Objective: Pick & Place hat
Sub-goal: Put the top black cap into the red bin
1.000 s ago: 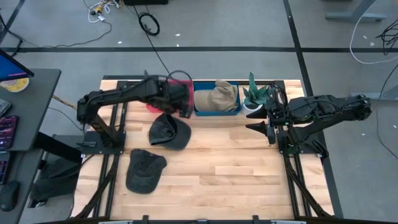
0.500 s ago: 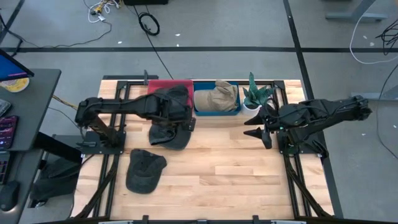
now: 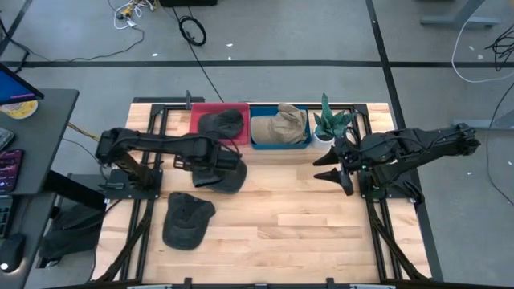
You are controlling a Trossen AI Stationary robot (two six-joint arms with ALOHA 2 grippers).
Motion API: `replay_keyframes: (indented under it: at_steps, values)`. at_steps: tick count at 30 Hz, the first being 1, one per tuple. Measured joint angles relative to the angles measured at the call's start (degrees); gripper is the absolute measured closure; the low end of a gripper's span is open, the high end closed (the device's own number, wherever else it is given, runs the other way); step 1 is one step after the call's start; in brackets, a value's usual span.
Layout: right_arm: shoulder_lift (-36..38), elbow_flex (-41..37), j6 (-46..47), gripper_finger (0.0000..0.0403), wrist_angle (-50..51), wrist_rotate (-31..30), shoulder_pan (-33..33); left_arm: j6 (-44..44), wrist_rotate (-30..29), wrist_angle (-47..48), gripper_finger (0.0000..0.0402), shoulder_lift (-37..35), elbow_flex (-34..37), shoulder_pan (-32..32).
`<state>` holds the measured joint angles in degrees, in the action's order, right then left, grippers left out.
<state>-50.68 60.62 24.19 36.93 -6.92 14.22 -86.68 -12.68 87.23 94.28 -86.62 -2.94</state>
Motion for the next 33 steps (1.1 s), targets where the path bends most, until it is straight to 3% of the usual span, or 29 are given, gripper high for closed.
replay_keyframes:
  at_steps: [5, 13, 22, 29, 33]
  values:
    - [0.0, 0.0, -0.88, 0.0184, -0.09, 1.91, 0.0, 3.06, 3.81, -4.5, 0.0111, -1.04, 7.67, 5.44]
    - [0.01, 0.0, -1.33, 0.0184, -0.55, 2.04, 0.0, 13.65, 4.71, -16.77, 0.0111, -6.36, 17.58, 13.04]
    - [-0.01, -0.02, -1.06, 0.0184, -1.61, 1.9, 0.01, 15.14, 6.04, -26.29, 0.0111, -14.7, 33.1, 20.14]
    - [-0.07, -0.02, -0.66, 0.0184, -4.69, 1.8, 0.02, 19.63, 10.34, -38.76, 0.0111, -15.93, 40.84, 23.38]
    - [-0.17, -0.02, 1.06, 0.0184, -7.06, 1.82, -0.11, 21.01, 9.39, -38.7, 0.0111, -15.45, 43.21, 24.99]
